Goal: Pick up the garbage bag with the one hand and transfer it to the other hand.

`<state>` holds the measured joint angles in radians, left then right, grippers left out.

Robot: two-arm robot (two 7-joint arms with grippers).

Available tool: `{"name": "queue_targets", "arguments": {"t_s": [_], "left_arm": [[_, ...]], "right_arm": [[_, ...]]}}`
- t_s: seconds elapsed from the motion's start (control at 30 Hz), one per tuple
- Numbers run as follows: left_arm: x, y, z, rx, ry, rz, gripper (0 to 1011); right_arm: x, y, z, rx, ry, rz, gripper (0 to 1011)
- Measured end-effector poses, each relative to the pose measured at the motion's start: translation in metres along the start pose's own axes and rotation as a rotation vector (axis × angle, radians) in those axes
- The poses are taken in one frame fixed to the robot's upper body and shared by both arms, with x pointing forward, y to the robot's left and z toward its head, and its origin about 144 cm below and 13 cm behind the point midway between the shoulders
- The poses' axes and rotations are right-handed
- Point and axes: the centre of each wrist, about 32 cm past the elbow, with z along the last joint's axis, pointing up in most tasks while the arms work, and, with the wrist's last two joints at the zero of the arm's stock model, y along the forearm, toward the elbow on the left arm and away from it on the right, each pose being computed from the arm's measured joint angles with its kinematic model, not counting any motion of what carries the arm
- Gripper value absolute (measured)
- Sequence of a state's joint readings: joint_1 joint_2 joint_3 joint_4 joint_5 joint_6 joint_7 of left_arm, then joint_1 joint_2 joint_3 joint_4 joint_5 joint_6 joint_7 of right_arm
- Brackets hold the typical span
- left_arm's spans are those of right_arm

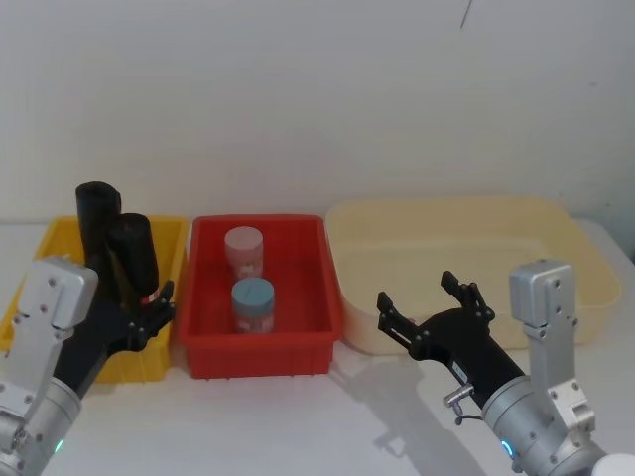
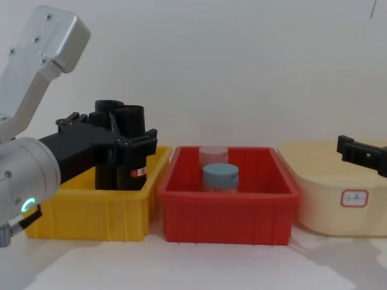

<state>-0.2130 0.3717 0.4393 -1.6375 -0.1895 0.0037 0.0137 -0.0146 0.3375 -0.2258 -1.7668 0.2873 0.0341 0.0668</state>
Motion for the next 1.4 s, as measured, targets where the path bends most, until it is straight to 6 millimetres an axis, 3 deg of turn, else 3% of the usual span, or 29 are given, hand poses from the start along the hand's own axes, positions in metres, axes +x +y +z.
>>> {"name": "queue_targets", "arguments": {"t_s": [0.57,1.4], "left_arm": [[0.003,-0.001,-0.006,-0.009,0.038,0.038,1000],[0.022,-0.039,-0.020,-0.003,0.089,-0.012,1000]], "right_arm": [[0.000,0.000,0.000,0.000,0.000,0.000,1004],[0.000,0.000,0.000,0.000,0.000,0.000,1004]]}}
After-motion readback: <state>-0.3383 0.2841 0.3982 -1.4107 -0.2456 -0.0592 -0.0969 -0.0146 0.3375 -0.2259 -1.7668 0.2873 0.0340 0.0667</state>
